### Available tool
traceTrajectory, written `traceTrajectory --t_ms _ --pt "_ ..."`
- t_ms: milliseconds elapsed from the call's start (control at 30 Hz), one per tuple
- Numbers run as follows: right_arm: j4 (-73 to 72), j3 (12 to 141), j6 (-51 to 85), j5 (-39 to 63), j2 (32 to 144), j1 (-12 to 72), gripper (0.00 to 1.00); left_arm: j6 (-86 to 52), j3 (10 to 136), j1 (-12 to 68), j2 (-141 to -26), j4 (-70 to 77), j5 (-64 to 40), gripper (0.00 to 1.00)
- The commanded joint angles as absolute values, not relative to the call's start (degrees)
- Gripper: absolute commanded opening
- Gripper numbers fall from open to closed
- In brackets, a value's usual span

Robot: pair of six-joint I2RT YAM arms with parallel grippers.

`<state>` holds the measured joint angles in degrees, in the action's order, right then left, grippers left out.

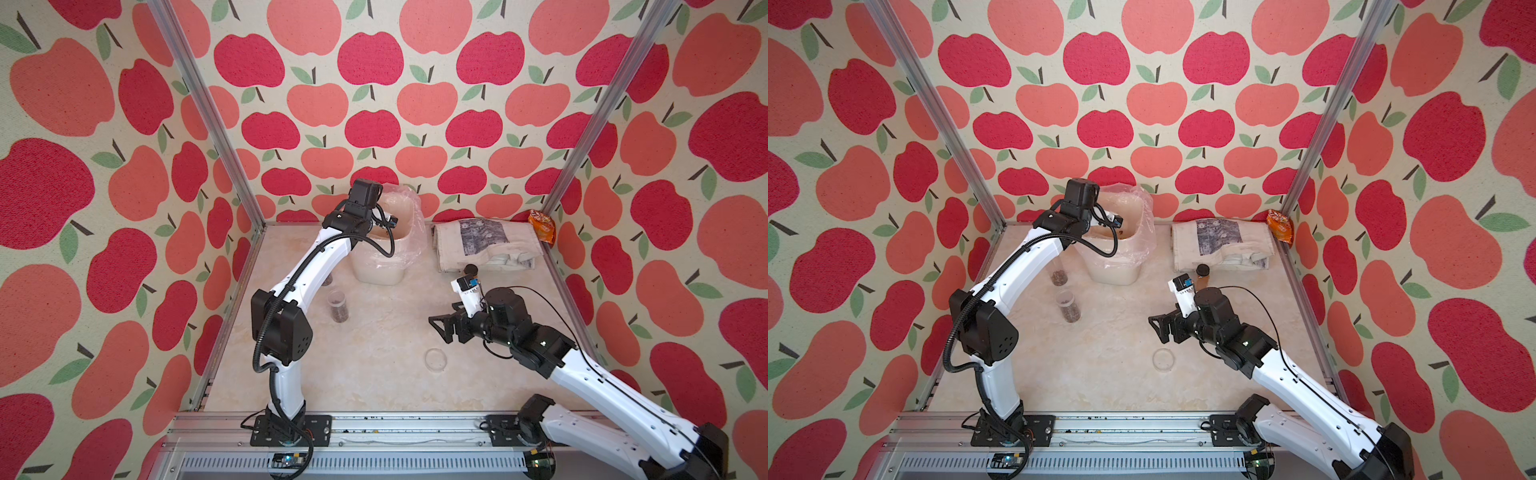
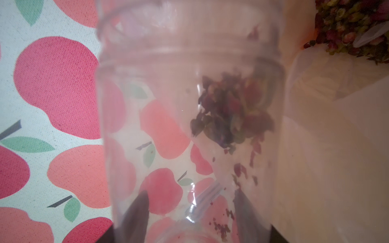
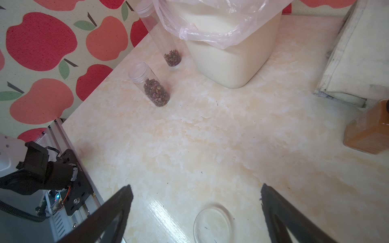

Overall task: Empty the moldy dried flower tea in the jars
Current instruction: Pour the moldy dried flower tea into the trash bin.

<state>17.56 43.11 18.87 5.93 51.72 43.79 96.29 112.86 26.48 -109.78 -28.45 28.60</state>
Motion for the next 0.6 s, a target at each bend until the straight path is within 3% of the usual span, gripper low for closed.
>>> traceTrajectory --t_ms 0,300,567 --pt "16.3 46.1 20.4 8.2 51.9 42.3 0.99 91.4 112.8 25.2 -106.2 -29.8 25.2 0.00" --pt "8.4 53.6 29.7 21.8 57.6 31.7 0.99 76.7 114.3 21.0 -103.0 -37.6 10.8 0.00" --pt "-0.7 67.5 41.8 35.7 73.4 26.5 0.88 71.5 110.8 18.5 -100.8 -36.0 2.3 0.00"
